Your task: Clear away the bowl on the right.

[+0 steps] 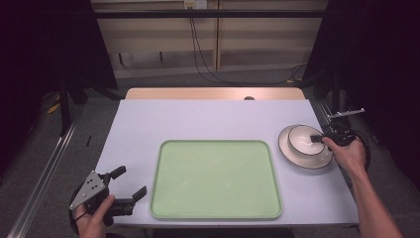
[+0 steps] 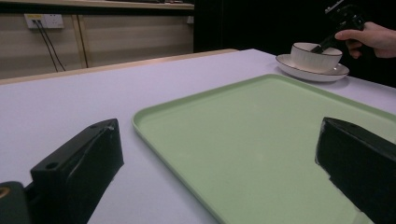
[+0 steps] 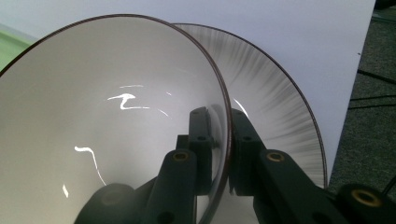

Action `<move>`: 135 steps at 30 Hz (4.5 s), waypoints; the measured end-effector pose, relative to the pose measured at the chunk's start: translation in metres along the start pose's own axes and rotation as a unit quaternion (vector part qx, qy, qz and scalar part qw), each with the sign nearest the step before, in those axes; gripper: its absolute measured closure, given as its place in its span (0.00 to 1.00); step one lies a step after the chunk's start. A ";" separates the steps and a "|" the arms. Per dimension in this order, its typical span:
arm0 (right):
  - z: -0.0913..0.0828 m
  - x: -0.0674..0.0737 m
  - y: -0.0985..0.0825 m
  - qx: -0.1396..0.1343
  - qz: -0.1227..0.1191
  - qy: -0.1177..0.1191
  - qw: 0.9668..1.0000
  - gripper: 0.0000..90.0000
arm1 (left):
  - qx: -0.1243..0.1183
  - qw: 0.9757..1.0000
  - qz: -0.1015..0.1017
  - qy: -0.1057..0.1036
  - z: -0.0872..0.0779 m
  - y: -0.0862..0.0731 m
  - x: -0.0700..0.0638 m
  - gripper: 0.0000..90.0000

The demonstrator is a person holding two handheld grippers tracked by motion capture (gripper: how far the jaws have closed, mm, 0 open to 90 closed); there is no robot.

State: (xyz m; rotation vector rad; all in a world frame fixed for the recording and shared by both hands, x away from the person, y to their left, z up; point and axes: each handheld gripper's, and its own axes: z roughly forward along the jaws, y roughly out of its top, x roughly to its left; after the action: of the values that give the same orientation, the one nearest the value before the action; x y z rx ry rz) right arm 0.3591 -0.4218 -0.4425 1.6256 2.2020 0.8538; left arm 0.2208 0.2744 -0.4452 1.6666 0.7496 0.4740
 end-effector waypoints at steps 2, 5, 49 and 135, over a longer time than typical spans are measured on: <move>0.000 0.000 0.000 0.000 -0.002 0.001 1.000 0.91 | 0.001 1.000 0.003 -0.002 -0.001 0.000 0.000 0.01; 0.000 0.001 0.000 -0.001 -0.004 -0.003 1.000 0.91 | -0.001 1.000 0.003 0.002 -0.002 0.000 0.000 0.01; -0.012 -0.001 -0.002 -0.028 0.048 0.029 0.998 0.91 | -0.005 1.000 0.003 0.002 -0.003 0.001 -0.001 0.01; 0.001 0.102 0.072 -0.039 -0.040 0.143 0.988 0.91 | -0.004 1.000 0.003 0.003 -0.002 0.001 0.000 0.01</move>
State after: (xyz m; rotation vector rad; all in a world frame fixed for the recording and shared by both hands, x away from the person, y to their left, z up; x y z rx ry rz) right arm 0.3814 -0.3121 -0.3872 1.4442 2.3680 1.1983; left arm 0.2197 0.2763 -0.4440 1.6611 0.7470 0.4860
